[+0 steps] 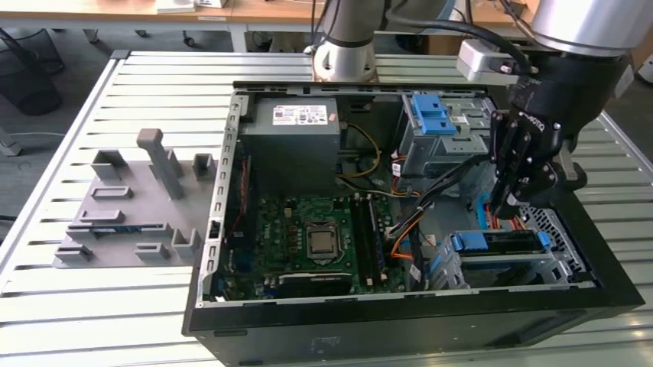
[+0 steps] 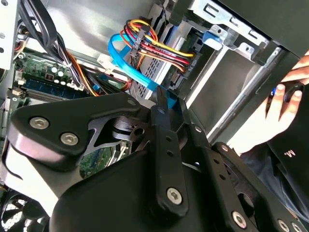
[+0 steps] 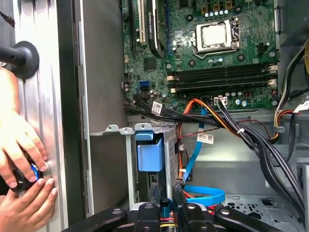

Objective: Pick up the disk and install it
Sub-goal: 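Insert the second disk wire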

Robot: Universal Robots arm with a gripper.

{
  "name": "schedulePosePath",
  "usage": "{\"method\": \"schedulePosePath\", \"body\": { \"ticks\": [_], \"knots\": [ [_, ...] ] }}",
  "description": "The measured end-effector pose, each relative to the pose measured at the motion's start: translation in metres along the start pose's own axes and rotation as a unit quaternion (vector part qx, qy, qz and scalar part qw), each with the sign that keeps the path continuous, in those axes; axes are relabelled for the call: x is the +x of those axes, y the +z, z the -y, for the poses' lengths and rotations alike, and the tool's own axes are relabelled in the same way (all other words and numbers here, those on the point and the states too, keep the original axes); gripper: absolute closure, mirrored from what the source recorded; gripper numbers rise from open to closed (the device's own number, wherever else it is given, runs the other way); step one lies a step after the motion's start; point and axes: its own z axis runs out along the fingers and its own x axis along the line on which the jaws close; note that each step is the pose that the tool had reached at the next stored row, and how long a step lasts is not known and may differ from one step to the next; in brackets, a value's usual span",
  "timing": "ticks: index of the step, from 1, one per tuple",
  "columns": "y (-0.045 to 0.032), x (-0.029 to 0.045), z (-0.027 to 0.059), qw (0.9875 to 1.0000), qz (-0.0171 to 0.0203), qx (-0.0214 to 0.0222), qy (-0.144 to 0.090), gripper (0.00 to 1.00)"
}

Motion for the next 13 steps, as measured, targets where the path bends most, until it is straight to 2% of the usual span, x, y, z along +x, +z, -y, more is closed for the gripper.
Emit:
{"method": "schedulePosePath", "body": {
  "ticks": [1, 6, 7, 8, 13],
  "knots": [
    [0.0008, 0.0005, 0.0001, 1.0, 0.0045, -0.0004, 0.0, 0.75],
    [0.0041, 0.0035, 0.0005, 0.9995, 0.0325, -0.0026, 0.0, 0.75],
    [0.005, 0.0041, 0.0006, 0.9993, 0.0369, -0.0029, 0.0, 0.75],
    [0.006, 0.0047, 0.0006, 0.9993, 0.0383, -0.003, 0.0, 0.75],
    [0.0096, 0.0079, 0.0009, 0.9993, 0.0385, -0.0031, 0.0, 0.75]
  ]
}}
